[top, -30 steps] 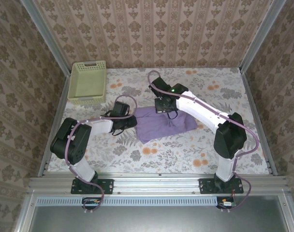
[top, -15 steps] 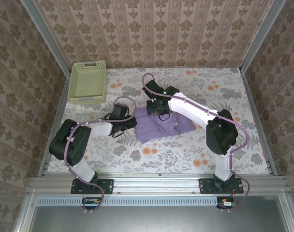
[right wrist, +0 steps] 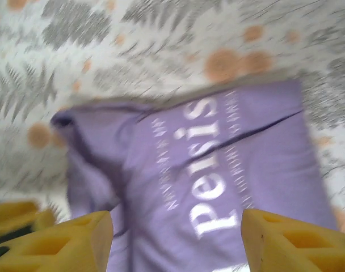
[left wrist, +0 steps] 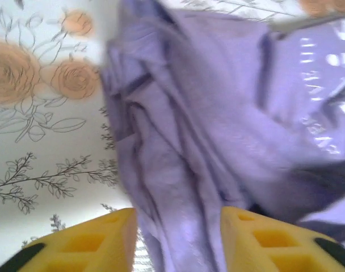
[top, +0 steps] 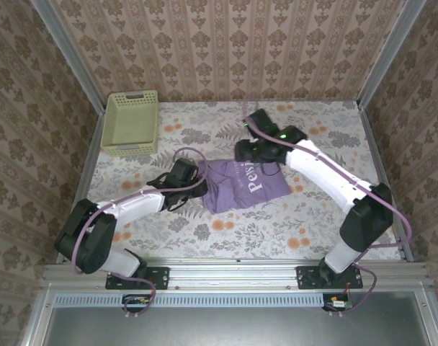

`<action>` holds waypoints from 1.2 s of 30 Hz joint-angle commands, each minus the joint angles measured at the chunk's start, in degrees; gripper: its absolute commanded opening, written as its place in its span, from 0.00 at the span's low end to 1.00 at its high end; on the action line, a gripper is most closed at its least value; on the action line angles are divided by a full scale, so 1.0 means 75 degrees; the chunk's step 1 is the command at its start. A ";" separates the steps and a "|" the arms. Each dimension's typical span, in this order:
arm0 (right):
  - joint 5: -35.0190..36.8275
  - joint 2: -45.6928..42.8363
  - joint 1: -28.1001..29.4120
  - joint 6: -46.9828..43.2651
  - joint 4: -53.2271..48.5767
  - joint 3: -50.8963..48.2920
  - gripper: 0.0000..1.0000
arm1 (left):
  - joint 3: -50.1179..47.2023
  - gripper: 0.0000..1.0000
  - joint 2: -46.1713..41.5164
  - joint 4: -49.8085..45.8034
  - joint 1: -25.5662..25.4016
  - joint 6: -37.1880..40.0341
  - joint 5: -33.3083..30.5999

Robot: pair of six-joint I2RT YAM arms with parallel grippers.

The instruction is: Fold the inside-out t-shirt

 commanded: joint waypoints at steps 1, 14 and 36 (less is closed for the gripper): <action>-0.0140 -0.0025 -0.0555 -0.0232 0.0449 -0.1011 0.63 | 0.0976 0.50 -0.0177 -0.1008 -0.0572 0.0206 -0.0836; -0.0476 0.1682 -0.1104 0.0127 0.1406 -0.1239 0.61 | 0.1860 0.43 0.2053 -0.0633 -0.0932 -0.0407 0.0147; 0.0404 0.0894 -0.1004 -0.0086 0.1272 -0.1832 0.63 | 0.0352 0.25 0.0053 -0.1589 -0.0187 -0.0042 -0.1300</action>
